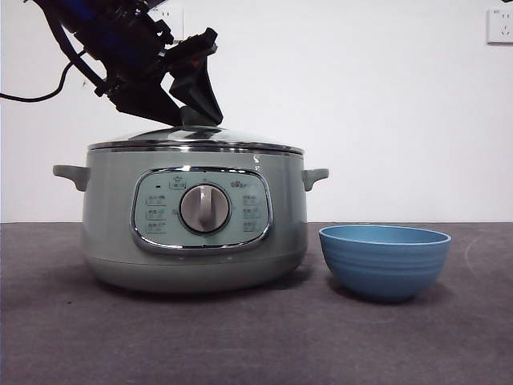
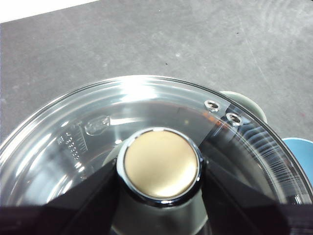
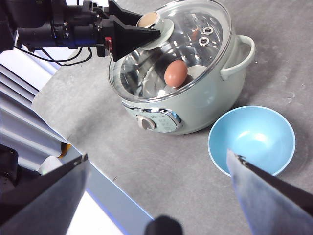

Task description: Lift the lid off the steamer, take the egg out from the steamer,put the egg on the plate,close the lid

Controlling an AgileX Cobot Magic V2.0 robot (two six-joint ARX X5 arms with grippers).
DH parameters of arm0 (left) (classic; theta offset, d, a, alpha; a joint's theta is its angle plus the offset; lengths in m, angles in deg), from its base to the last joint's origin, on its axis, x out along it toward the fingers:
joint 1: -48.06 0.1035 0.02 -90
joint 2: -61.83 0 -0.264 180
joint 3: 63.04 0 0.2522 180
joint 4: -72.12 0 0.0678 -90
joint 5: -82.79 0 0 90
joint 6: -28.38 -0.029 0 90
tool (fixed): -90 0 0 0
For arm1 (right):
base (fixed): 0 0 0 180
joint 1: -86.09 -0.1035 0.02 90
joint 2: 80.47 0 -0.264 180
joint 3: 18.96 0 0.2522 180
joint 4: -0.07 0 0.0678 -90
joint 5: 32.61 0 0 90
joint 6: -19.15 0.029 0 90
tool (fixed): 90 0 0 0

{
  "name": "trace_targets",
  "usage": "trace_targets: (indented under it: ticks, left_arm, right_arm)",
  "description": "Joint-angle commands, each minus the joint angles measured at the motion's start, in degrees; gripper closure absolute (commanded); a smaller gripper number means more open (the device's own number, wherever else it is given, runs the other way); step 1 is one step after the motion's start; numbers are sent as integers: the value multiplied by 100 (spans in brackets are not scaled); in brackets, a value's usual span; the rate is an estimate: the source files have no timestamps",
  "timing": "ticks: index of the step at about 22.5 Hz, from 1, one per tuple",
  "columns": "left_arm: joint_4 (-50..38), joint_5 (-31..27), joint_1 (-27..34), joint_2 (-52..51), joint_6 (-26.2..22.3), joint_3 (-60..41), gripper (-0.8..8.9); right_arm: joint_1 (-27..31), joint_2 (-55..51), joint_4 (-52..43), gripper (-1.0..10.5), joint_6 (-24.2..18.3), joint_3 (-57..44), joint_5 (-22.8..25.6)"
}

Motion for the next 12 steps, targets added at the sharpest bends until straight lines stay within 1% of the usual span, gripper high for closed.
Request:
trace_targets:
  ticks: [1, 12]
  left_arm:
    - [-282, 39, -20, -111, 24, 7, 822]
    - [-396, 52, -15, -763, 22, 11, 822]
  right_arm:
    - [-13, 0, -11, 469, 35, 13, 13]
    - [-13, 0, -11, 469, 33, 13, 17]
